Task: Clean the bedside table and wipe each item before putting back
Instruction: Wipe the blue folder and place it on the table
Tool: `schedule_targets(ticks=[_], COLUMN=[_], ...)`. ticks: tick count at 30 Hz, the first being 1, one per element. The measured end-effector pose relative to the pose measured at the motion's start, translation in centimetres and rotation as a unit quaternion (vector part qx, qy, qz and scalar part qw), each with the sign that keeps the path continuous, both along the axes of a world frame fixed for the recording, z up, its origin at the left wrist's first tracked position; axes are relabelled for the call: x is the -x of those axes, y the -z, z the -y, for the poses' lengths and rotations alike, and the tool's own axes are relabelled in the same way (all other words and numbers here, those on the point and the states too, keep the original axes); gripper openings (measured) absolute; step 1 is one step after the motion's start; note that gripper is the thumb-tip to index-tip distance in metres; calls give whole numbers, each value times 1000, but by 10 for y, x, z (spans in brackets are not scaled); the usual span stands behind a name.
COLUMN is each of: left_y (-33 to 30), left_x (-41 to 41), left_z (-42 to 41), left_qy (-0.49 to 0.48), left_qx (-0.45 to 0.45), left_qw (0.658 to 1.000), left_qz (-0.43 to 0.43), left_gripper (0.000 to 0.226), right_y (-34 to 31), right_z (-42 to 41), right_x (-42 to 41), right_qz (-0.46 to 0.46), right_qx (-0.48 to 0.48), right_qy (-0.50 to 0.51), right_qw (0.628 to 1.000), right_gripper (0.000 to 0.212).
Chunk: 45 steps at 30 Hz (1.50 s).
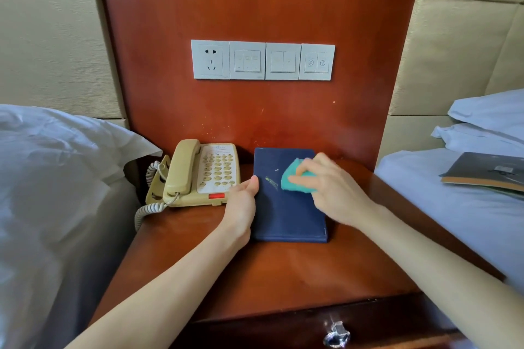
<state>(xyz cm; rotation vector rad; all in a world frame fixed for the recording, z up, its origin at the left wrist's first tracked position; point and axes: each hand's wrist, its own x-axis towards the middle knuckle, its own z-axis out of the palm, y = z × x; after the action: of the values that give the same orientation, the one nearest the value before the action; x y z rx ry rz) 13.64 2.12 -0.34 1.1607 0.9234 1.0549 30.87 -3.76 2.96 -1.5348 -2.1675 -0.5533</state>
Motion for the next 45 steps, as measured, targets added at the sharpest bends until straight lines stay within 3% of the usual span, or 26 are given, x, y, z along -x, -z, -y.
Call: schedule_targets(ticks=[3,8,17,23,29,35,41,45], left_y=[2,5,7,3,1,5,7,8], left_x=[0,1,-1,-1,0,-3,1,1], left_z=[1,-3,-6,-3,-5,-3,-5,-4], left_qy=[12,-26,-43,0,39,-2,-45,-63], left_qx=[-15,-34,-31,-28,-100,-156,-203,-158], left_qw=[1000,998,997,998,994,984,972,983], left_qz=[-17,-45,-61,-52,-28,-90,-110,-73], left_gripper=[40,38,29,36,37,37,40,35], right_y=[-12,9,34,39,7,-6,-5,13], right_z=[-34,-50,16,53,13,-50,-69,-51], right_x=[5,30,30,21,18,29,54,56], right_qz=[-62,-139,-124,-39,-62,-158,-224,-210], right_qx=[-26,-16,113,176,47,-11,-35,6], right_qy=[67,76,-44,-102,-62,75,56,-4], right_qw=[995,987,985,978,995,985,972,978], right_gripper=[47,53,58,50,48,52,51,51])
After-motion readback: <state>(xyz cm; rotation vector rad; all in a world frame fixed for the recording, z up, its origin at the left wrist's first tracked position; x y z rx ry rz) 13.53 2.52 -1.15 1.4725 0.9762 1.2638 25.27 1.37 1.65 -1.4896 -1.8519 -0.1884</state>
